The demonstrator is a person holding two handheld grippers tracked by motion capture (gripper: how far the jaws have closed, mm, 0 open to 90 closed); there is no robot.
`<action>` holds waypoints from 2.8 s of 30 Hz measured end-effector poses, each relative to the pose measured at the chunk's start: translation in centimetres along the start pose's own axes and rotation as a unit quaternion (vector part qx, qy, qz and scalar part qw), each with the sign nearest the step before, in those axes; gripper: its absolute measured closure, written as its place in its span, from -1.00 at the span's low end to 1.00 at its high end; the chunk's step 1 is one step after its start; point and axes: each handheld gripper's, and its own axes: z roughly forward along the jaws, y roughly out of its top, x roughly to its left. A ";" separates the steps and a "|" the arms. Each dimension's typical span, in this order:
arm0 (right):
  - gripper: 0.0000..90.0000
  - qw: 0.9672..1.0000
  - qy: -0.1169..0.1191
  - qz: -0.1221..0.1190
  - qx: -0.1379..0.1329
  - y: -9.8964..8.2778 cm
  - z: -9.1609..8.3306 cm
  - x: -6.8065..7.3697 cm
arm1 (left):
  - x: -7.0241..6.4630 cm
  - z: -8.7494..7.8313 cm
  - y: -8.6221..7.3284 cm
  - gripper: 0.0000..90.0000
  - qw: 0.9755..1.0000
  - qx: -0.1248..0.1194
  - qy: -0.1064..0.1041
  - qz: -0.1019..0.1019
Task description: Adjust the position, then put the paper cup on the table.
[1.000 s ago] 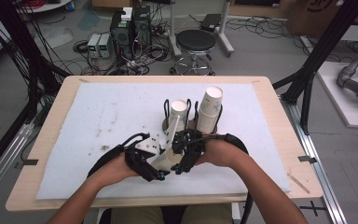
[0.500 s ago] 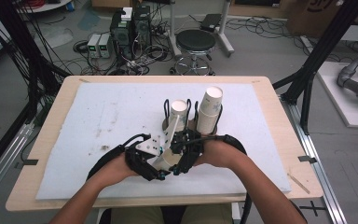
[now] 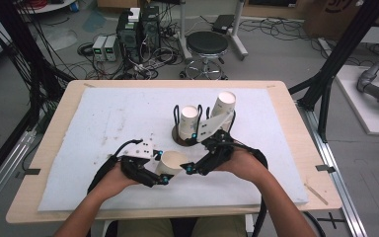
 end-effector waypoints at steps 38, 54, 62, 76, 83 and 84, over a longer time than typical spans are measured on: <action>-0.53 0.955 -0.215 0.143 -0.144 -14.6 -3.5 1.0 | 2.9 -6.5 -6.0 -0.25 0.961 -0.218 0.161 -0.052; -0.55 0.941 -0.245 0.166 -0.164 -15.4 -4.1 0.9 | 3.3 -7.6 -6.7 -0.25 0.953 -0.241 0.178 -0.051; -0.55 0.941 -0.246 0.164 -0.164 -15.4 -4.2 1.0 | 3.6 -7.7 -6.9 -0.26 0.951 -0.241 0.184 -0.054; -0.55 0.941 -0.251 0.160 -0.162 -15.7 -4.4 1.3 | 6.1 -7.3 -8.1 -0.24 0.943 -0.234 0.214 -0.104; -0.54 0.941 -0.249 0.159 -0.162 -15.6 -4.5 1.6 | 6.8 -6.9 -8.5 -0.25 0.944 -0.207 0.232 -0.110; -0.55 0.942 -0.249 0.157 -0.162 -15.5 -4.4 1.6 | 6.9 -6.8 -8.6 -0.25 0.945 -0.201 0.233 -0.111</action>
